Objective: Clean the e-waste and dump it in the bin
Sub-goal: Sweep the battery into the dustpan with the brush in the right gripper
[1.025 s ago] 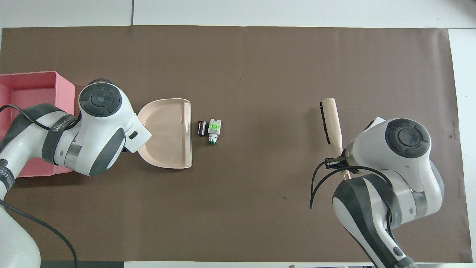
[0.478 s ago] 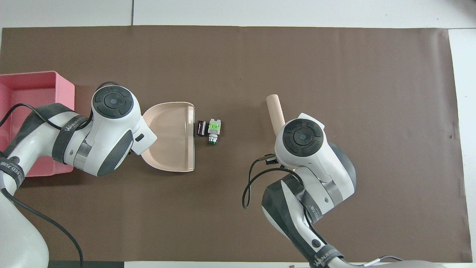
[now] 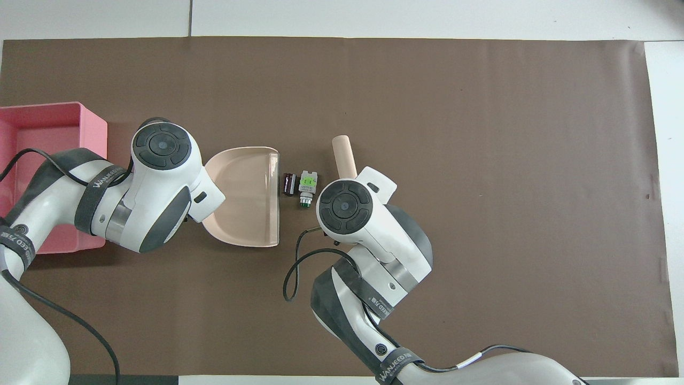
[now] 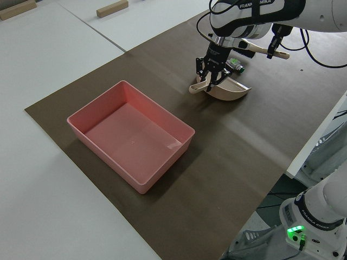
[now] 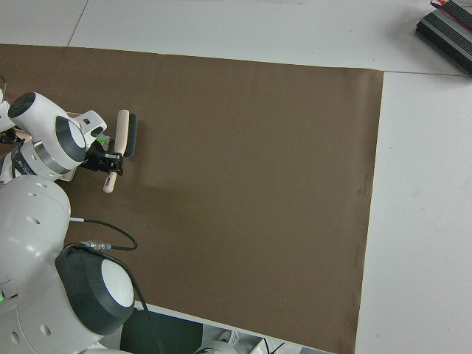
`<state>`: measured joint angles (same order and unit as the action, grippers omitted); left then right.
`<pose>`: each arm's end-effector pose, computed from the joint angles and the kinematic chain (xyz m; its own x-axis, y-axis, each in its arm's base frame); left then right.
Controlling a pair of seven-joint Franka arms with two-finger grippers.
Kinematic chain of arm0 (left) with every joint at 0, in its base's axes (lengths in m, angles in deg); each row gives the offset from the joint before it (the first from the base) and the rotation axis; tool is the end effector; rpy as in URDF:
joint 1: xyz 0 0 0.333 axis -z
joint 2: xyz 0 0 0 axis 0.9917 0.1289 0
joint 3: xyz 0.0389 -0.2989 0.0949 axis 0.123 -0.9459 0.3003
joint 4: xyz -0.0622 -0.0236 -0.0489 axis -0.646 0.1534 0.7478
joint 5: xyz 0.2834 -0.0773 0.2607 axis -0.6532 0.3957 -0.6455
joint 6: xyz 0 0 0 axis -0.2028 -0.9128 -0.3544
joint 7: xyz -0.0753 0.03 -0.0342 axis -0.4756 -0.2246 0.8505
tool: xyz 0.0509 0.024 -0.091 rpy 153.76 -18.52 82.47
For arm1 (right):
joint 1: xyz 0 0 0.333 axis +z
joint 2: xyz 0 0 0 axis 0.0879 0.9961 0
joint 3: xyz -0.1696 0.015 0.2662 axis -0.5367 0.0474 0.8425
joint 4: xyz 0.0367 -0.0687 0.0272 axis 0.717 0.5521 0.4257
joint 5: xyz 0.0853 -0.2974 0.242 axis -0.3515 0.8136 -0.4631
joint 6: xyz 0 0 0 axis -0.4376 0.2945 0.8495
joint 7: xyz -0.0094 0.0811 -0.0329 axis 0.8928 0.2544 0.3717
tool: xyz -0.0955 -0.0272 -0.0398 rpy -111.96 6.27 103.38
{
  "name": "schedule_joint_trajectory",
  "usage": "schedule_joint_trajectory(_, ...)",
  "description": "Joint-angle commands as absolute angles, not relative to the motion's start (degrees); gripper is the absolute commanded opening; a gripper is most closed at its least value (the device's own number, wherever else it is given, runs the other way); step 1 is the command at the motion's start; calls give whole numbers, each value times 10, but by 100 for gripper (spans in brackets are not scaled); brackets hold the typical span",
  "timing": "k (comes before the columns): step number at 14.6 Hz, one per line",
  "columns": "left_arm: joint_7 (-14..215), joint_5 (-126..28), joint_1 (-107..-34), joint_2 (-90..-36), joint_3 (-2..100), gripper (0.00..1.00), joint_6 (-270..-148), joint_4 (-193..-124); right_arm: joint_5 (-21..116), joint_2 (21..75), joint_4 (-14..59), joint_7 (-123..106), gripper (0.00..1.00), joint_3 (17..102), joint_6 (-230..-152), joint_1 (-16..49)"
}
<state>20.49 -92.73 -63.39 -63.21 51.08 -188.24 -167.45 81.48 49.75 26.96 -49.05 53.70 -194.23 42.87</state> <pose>0.5315 -0.1721 0.3468 -0.0777 -0.9474 -0.3104 -0.9962 0.0615 0.0616 0.4777 0.3864 0.3465 0.9866 0.1583 -0.0405 0.1611 -0.9839 0.0777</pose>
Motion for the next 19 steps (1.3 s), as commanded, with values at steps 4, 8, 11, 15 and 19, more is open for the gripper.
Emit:
schedule_joint_trajectory(4,215,-941,-631,-628,515,0,-1876,-1673,789,525,235,-517,0,538,-1931,473)
schedule_joint_trajectory(8,216,-941,-631,-628,515,0,-1876,-1674,791,521,252,-506,0,537,-1935,465)
schedule_joint_trajectory(11,216,-941,-631,-628,515,0,-1875,-1674,796,528,268,-507,0,537,-1961,467)
schedule_joint_trajectory(15,216,-941,-631,-628,515,0,-1876,-1675,729,534,263,-503,0,553,-2002,472)
schedule_joint_trajectory(19,216,-945,-646,-634,515,0,-1874,-1676,628,539,244,-495,0,581,-2015,473)
